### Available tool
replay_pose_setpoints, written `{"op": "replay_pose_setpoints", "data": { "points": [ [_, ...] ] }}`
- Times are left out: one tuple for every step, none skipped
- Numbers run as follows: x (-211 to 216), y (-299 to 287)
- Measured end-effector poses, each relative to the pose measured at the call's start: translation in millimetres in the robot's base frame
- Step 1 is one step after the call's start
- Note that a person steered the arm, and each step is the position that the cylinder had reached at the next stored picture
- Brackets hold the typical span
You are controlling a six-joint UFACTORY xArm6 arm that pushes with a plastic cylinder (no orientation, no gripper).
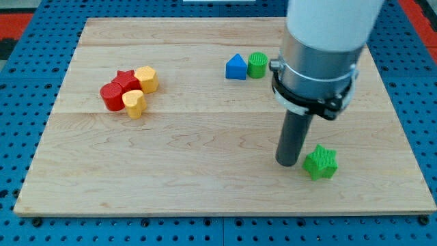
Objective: Push the blue cube down and right
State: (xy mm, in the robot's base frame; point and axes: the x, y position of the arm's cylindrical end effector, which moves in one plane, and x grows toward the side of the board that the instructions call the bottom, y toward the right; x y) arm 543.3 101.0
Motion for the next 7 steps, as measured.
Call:
{"op": "replay_pose_setpoints", "data": {
  "points": [
    [0.0,5.8],
    [0.0,27.5],
    [-12.2,33.1],
    [-75.0,-17.6],
    [-135.0,-23.8],
    [-165.8,-13.5],
    [-166.7,-5.4]
  ]
}}
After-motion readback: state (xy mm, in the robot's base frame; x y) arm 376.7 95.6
